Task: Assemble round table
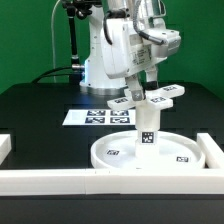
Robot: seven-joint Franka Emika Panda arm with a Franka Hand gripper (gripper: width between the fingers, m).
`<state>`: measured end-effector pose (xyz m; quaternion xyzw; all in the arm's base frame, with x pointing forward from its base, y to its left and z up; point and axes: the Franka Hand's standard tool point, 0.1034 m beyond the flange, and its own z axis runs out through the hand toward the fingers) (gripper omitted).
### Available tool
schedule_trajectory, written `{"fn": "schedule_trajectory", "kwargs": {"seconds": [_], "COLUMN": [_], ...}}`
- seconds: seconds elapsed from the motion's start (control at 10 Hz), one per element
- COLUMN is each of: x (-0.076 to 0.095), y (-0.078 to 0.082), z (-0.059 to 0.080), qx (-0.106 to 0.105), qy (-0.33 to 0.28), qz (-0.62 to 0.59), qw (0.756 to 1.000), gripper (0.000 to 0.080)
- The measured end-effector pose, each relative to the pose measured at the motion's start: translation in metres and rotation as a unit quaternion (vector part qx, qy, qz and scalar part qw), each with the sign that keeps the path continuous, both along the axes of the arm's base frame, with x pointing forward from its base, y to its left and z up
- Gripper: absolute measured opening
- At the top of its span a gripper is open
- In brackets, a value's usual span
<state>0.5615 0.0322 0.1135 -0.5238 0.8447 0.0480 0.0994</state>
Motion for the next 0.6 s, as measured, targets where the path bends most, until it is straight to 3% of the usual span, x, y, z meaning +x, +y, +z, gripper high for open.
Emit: {"fn": "schedule_trajectory", "kwargs": {"seconds": [0.1, 0.5, 0.6], "x": [0.001, 0.008, 0.007], "y": [-0.001, 0.005, 0.005], "z": [0.004, 0.033, 0.030], "qx": [0.005, 0.014, 0.012], "qy": [0.002, -0.020, -0.020], "qz": [0.041, 0.097, 0.106], "qw": [0.999, 0.995, 0.994], "gripper": [0.0625, 0.0648, 0.0649]}}
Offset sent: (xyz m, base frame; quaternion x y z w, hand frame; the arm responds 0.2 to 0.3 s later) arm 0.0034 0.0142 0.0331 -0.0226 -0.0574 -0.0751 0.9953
